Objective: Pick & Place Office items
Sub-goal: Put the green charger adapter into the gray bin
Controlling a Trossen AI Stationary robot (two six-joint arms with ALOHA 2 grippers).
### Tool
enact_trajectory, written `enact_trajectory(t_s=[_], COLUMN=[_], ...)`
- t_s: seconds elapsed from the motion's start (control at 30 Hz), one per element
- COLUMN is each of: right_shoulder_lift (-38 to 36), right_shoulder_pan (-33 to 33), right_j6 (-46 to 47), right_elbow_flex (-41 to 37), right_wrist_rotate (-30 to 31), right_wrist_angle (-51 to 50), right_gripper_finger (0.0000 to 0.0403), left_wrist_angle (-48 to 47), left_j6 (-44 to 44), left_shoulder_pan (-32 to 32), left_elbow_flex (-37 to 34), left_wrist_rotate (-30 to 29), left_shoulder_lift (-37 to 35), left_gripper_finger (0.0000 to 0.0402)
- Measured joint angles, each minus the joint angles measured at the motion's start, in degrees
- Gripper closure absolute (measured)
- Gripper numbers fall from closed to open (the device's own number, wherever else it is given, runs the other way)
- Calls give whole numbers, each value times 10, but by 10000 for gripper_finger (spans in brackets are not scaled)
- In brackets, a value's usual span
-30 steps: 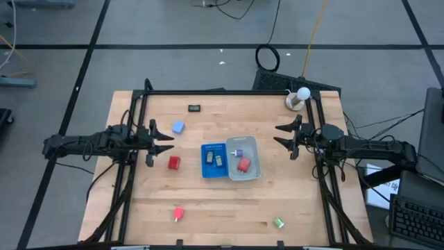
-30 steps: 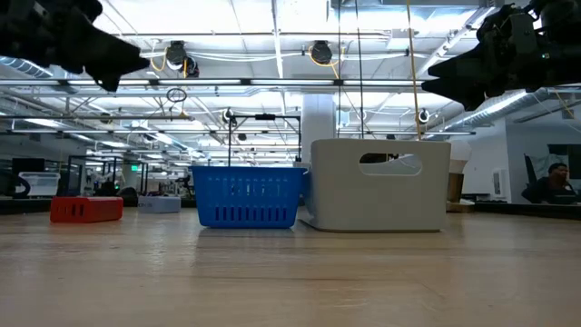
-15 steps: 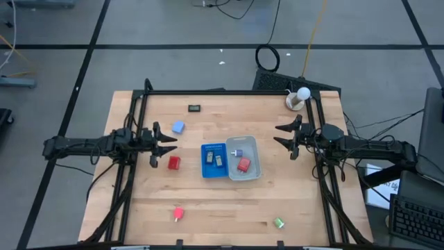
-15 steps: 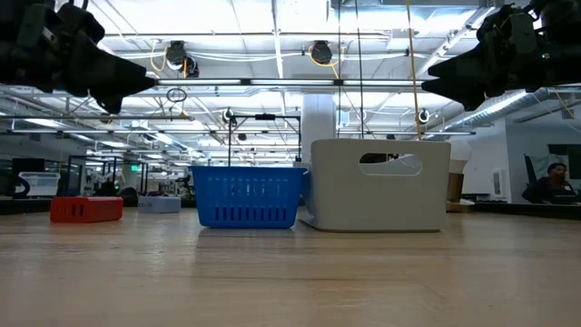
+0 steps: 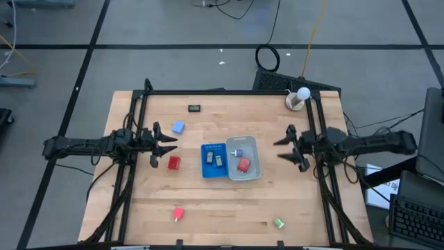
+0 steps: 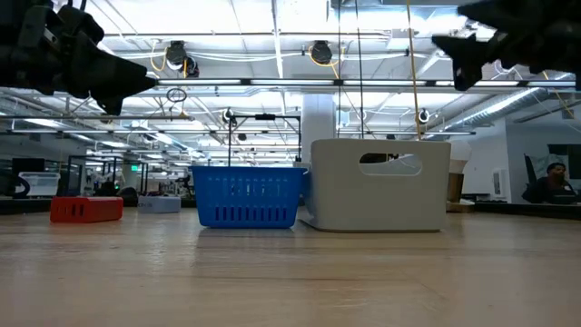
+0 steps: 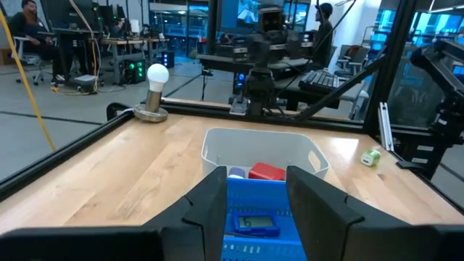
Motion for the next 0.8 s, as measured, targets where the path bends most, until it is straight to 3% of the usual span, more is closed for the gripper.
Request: enact_trajectory(t_s=[0.2, 0.3, 0.47, 0.57, 0.63, 0.8], right_shoulder_lift=[82, 130, 237, 319, 376, 514], right_shoulder_pan=[168, 255, 375, 427, 450, 478], right_j6=[-51, -73, -74, -24, 25, 141], right_elbow_flex=[18, 59, 171, 261, 327, 486], right_wrist_rotate=[8, 82, 250, 324, 348, 324], right_wrist_angle=[114, 91, -48, -154, -235, -387], right_gripper_finger=[181, 181, 181, 181, 181, 181], left_wrist_angle=[-1, -1, -1, -1, 0, 0], left_j6=[0, 0, 1, 1, 1, 1], left_shoulder_pan=[0, 0, 0, 0, 0, 0], left_elbow_flex=[0, 0, 0, 0, 0, 0], left_wrist_rotate=[0, 0, 0, 0, 0, 0], left_shoulder_lift=[0, 0, 0, 0, 0, 0], left_gripper_finger=[256, 256, 256, 256, 256, 256])
